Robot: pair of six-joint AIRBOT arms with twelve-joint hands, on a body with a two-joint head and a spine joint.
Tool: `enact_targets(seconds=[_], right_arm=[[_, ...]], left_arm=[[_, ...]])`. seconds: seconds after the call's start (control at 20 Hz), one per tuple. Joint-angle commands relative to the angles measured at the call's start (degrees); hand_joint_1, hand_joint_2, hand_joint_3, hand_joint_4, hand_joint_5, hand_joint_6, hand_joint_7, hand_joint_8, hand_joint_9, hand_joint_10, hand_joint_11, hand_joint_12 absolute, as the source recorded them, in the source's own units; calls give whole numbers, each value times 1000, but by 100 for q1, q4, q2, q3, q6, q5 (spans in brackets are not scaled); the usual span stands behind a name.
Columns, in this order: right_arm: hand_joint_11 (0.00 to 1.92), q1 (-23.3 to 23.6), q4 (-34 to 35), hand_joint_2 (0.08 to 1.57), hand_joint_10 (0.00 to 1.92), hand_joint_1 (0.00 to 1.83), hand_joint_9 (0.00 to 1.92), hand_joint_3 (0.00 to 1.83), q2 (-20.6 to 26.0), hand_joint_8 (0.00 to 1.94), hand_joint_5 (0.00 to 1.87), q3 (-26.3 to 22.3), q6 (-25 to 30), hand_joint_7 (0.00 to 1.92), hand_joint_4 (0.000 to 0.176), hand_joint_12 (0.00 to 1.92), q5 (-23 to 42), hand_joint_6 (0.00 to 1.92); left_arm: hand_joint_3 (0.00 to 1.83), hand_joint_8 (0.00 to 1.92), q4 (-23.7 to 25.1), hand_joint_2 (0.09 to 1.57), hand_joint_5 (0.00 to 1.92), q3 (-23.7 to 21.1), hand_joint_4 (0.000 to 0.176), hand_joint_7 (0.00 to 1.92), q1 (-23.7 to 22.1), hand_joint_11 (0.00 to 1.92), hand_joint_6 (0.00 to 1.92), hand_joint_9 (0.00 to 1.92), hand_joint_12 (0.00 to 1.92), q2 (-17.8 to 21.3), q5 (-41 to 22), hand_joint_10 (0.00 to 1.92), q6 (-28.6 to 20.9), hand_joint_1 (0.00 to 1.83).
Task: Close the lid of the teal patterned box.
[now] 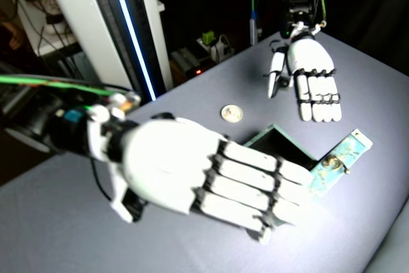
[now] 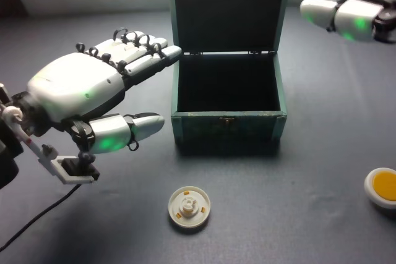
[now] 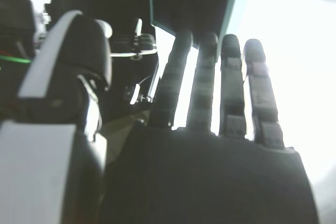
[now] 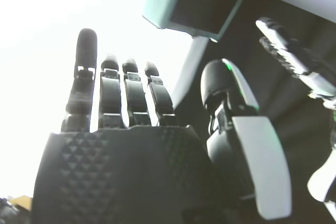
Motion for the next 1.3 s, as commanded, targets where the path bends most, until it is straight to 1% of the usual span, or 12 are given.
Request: enact_targets(seconds=[0.0,0.2,0.3,0.4,0.6,0.65,0.75,0.85,0.9,1.0,1.15,1.25], right_arm=[[0,140,44,1344,24,153,42,0,-52,0,0,115,-5,0,0,1301,514,0],[0,409,275,1324,13,194,15,0,-458,0,0,600,-5,2,0,1393,49,0],[0,507,296,1330,0,165,0,0,-626,2,0,763,-6,3,0,1122,-133,0],[0,564,296,1346,69,168,114,2,-738,25,0,848,-6,106,0,1417,-238,0],[0,576,225,1337,280,242,118,0,-788,9,156,831,-5,190,0,1541,-270,62],[146,576,197,1329,1142,332,266,0,-788,601,156,807,-5,370,0,1845,-270,812],[352,576,151,1304,1334,337,524,0,-788,941,215,748,-5,578,0,1841,-269,1269],[416,576,66,1301,1612,383,519,0,-787,1308,342,661,-5,551,0,1915,-255,1572],[456,576,44,1297,1660,409,532,0,-755,1367,299,603,-5,517,0,1920,-220,1484],[423,576,-18,1290,1609,406,502,0,-707,1246,140,459,-5,474,0,1921,-122,888],[477,576,-81,1306,1619,407,566,2,-613,1352,204,234,-5,515,0,1921,59,1155],[588,575,-151,1308,1646,332,653,1,-476,1235,294,99,-4,607,0,1921,130,889]], left_arm=[[0,0,-32,1370,8,49,25,0,-94,7,2,0,23,-41,-581,0,-58,191],[0,0,43,1362,0,197,37,0,-186,10,0,0,6,-244,-439,0,-148,146],[3,0,56,1374,0,227,19,0,-192,15,0,0,13,-280,-406,0,-167,106],[8,0,63,1386,0,247,0,0,-211,1,0,0,11,-308,-389,0,-167,106],[1,0,65,1376,1,270,8,0,-227,0,0,0,3,-339,-389,0,-176,97],[0,0,65,1371,4,273,23,0,-229,0,1,0,0,-341,-389,0,-181,123],[0,0,64,1360,21,277,19,0,-230,0,8,0,0,-341,-388,0,-201,182],[0,0,57,1365,26,279,21,0,-230,0,8,0,0,-341,-376,0,-203,173],[1,0,47,1372,22,281,25,0,-230,0,6,0,0,-341,-371,0,-203,142],[0,0,20,1368,36,281,6,0,-224,0,9,0,0,-341,-363,0,-205,153],[0,0,-52,1365,33,277,16,0,-144,0,5,0,0,-341,-413,0,-243,210],[0,0,-121,1365,23,250,20,0,-66,0,4,0,0,-327,-490,0,-264,203]])
